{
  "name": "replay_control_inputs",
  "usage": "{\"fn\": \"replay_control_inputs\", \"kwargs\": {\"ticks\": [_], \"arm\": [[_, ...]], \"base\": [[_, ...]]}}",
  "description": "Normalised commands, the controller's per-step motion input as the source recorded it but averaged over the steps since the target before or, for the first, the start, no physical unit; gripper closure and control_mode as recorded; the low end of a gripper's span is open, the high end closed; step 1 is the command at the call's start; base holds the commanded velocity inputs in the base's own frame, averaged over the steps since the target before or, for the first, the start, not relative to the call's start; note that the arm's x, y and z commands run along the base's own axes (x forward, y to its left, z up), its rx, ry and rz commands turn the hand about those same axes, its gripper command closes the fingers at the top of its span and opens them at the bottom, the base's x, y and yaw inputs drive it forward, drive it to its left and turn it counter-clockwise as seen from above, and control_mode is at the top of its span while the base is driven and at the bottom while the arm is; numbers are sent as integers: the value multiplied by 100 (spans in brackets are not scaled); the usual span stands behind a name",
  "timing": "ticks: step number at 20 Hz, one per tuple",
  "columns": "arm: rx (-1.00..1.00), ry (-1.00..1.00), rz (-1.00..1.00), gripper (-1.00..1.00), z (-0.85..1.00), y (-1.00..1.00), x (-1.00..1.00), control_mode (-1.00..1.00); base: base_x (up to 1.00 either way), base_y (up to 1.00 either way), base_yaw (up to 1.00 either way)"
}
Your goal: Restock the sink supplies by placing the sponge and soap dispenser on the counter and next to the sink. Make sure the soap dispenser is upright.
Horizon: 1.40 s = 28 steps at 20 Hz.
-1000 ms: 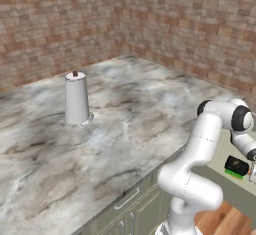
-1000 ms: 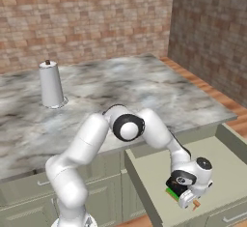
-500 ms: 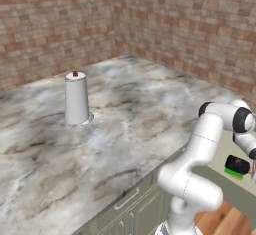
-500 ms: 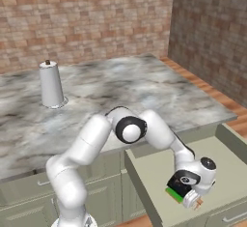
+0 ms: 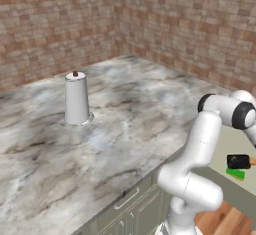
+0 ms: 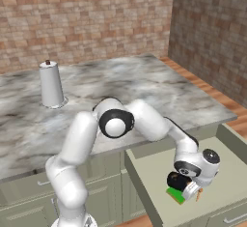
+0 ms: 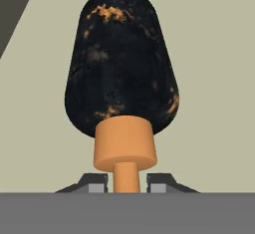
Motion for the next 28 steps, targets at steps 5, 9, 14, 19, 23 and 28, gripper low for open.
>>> {"fn": "replay_control_inputs", "kwargs": {"ticks": [5,9,14,19,23,28], "arm": [[-8,-14,0,100,100,8,-20,-100],[-9,-13,0,100,100,8,-18,-100],[-9,-13,0,100,100,8,-24,-100],[-6,-6,0,100,100,9,-31,-100],[-1,0,0,100,100,28,-30,-100],[0,0,0,100,100,44,-30,-100]], "base": [[0,0,0],[0,0,0],[0,0,0],[0,0,0],[0,0,0],[0,0,0]]}}
